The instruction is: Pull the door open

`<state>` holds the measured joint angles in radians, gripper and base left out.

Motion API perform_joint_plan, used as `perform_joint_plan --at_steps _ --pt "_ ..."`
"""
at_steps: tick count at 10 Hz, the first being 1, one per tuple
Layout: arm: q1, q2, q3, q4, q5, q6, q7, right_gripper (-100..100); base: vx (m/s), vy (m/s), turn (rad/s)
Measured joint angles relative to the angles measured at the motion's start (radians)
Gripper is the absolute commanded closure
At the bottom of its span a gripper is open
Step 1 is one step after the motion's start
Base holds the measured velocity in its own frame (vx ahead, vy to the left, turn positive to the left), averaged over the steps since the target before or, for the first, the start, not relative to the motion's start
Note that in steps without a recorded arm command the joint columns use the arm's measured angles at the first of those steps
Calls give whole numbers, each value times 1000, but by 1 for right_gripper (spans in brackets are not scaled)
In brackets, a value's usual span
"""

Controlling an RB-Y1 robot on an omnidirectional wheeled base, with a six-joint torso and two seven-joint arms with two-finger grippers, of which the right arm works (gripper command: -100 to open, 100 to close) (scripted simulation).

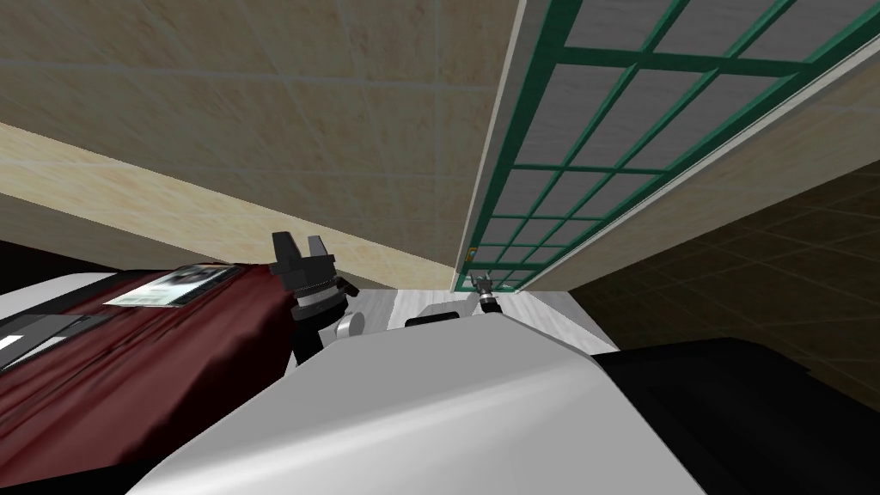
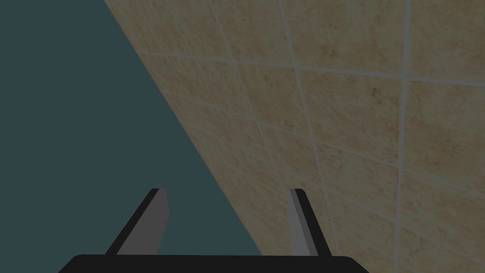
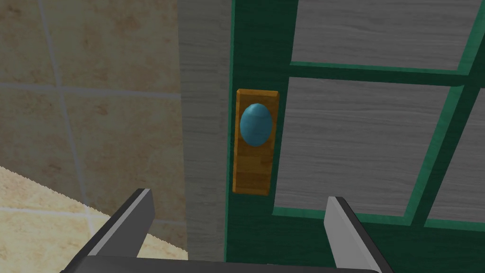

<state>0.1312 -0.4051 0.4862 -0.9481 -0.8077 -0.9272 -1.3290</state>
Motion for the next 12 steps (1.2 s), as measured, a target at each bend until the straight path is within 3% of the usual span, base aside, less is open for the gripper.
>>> perform_joint_plan --at_steps 4,11,12 --pt "-16 -12 20 53 -29 -19 -47 -100 103 -5 37" --pt "-5 -53 -25 110 -53 -41 -111 -100 179 -11 104" --pt "1 -51 -21 112 -51 -45 -114 100 -30 12 15"
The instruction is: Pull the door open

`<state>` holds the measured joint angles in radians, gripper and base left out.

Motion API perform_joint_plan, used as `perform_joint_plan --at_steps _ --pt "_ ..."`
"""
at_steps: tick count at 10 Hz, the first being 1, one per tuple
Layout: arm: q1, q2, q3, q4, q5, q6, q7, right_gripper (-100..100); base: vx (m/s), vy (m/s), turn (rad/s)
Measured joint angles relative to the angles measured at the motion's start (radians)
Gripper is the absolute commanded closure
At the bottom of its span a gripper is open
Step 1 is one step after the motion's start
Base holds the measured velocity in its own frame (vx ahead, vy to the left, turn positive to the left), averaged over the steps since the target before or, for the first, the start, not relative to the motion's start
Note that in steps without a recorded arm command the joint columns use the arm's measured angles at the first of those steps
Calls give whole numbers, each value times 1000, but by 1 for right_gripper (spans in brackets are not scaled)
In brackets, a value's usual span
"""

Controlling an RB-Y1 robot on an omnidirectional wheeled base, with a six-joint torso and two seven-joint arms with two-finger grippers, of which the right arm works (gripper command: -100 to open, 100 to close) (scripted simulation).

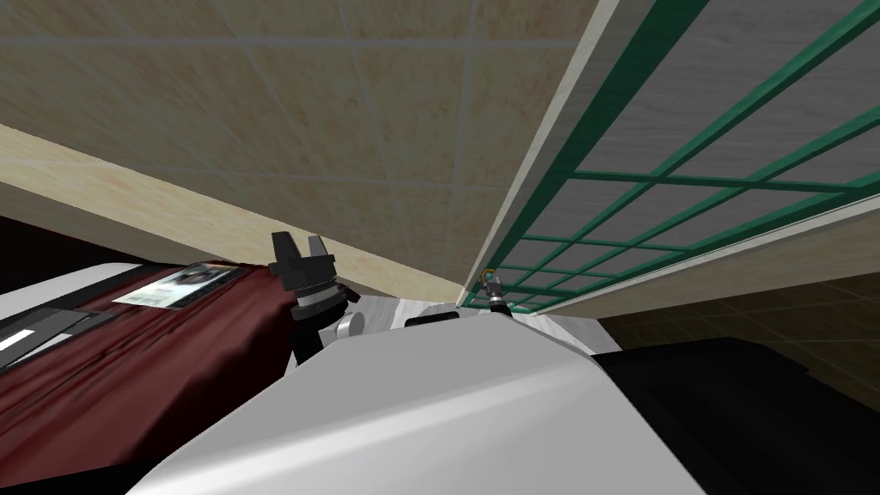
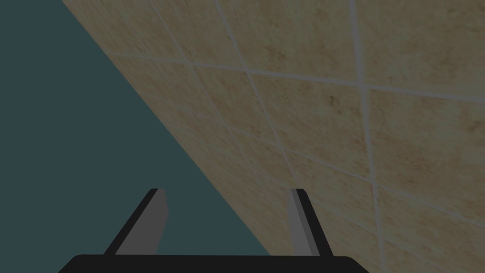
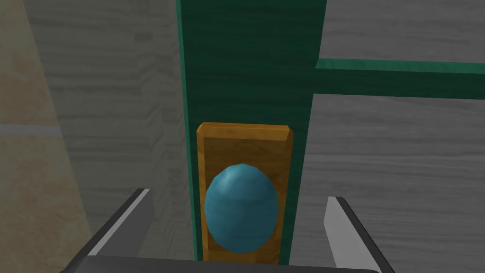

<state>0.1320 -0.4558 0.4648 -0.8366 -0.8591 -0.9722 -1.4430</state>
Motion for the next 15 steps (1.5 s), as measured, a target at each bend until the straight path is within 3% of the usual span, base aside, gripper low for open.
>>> perform_joint_plan --at_steps 6,15 --pt "-5 -2 -4 -1 -2 4 3 100 -25 -2 24" --pt "49 -82 96 2 37 -92 -104 100 -185 -30 109"
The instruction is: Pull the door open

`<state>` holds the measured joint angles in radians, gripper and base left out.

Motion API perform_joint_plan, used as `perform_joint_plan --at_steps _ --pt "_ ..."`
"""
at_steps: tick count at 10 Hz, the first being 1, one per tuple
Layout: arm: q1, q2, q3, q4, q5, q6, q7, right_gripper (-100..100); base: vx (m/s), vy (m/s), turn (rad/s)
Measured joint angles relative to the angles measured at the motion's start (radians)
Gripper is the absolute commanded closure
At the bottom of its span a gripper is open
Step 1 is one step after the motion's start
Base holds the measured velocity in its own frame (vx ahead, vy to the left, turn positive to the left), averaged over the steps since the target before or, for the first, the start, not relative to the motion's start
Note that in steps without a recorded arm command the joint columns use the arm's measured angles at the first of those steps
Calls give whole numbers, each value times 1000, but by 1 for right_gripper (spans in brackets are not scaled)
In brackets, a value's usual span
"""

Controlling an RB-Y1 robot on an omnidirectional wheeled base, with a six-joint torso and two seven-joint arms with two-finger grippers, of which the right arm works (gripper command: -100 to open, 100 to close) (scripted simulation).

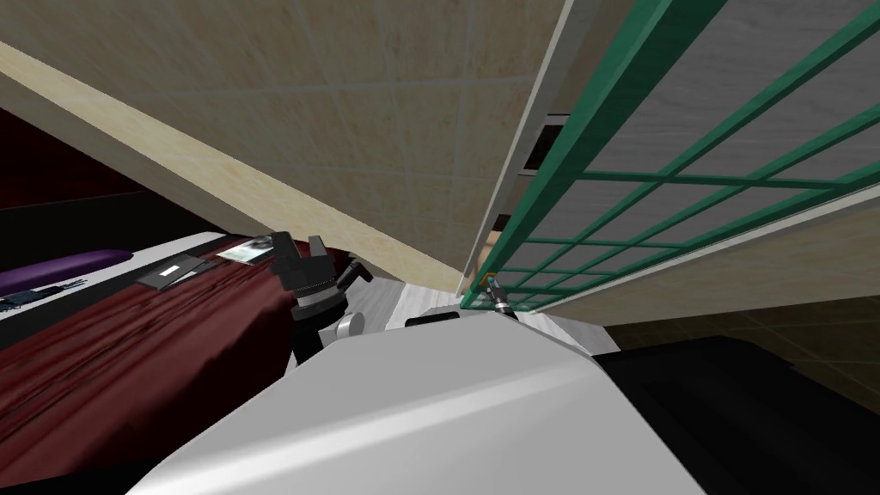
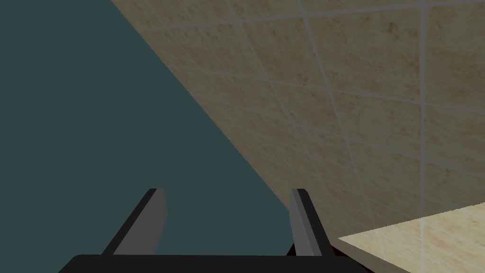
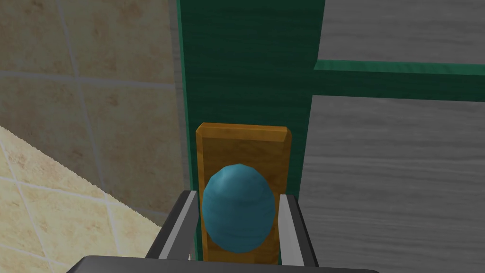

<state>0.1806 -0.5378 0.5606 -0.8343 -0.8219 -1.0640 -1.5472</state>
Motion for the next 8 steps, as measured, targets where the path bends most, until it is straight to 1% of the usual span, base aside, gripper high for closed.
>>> perform_joint_plan --at_steps 1,2,3,4,5,6,8 --pt "3 0 3 0 1 0 -1 100 -112 -27 119" --pt "5 -5 10 6 4 -9 -8 100 -191 -45 131" --pt "10 -13 17 4 8 -22 -16 100 -232 -31 114" --pt "10 -20 26 8 11 -33 -25 100 -185 -46 124" --pt "25 -31 36 -5 14 -39 -29 100 -182 -40 121" --pt "30 -37 48 -1 19 -51 -37 100 -207 -35 120" --pt "31 -47 69 21 29 -80 -63 100 -214 -54 110"
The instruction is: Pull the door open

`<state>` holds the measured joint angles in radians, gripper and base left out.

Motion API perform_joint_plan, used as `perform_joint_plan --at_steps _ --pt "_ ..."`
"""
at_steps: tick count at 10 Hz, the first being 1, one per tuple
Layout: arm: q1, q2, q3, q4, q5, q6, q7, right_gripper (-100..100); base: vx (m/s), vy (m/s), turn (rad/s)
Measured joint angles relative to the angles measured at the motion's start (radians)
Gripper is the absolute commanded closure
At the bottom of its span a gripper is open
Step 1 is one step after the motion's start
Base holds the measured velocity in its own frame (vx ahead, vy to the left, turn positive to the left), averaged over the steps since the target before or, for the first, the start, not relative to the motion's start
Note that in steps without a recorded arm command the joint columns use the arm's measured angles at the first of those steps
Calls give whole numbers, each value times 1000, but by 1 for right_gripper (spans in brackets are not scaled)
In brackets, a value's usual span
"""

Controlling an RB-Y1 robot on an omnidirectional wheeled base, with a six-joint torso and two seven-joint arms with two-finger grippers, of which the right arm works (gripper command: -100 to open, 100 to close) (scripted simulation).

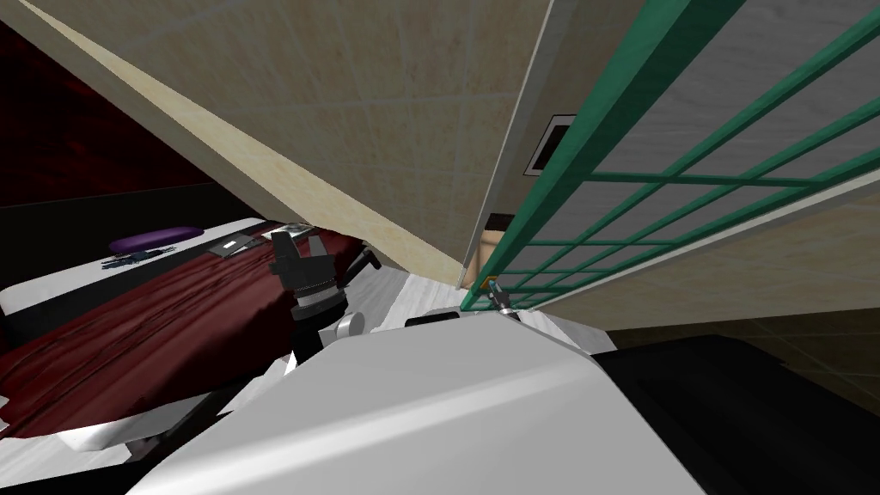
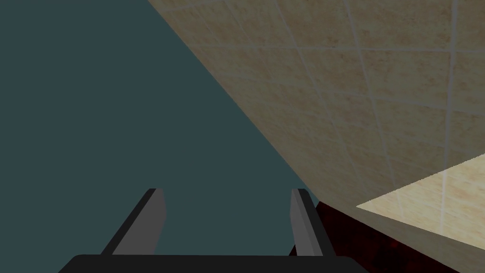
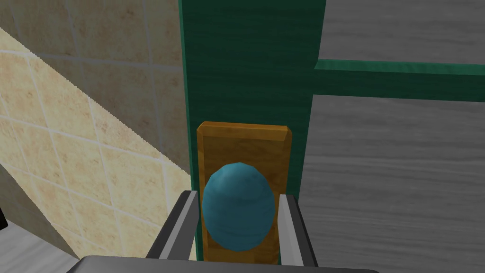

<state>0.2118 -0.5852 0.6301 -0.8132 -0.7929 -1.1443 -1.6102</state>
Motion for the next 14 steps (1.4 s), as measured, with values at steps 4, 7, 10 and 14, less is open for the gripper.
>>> perform_joint_plan --at_steps 4,7,10,14 --pt "9 -12 26 13 10 -34 -22 100 -174 -37 125" --pt "23 -32 51 26 18 -73 -45 100 -244 -47 149" --pt "26 -39 77 55 27 -104 -73 100 -200 -51 133" --pt "14 -44 97 94 33 -139 -98 100 -267 -66 192"
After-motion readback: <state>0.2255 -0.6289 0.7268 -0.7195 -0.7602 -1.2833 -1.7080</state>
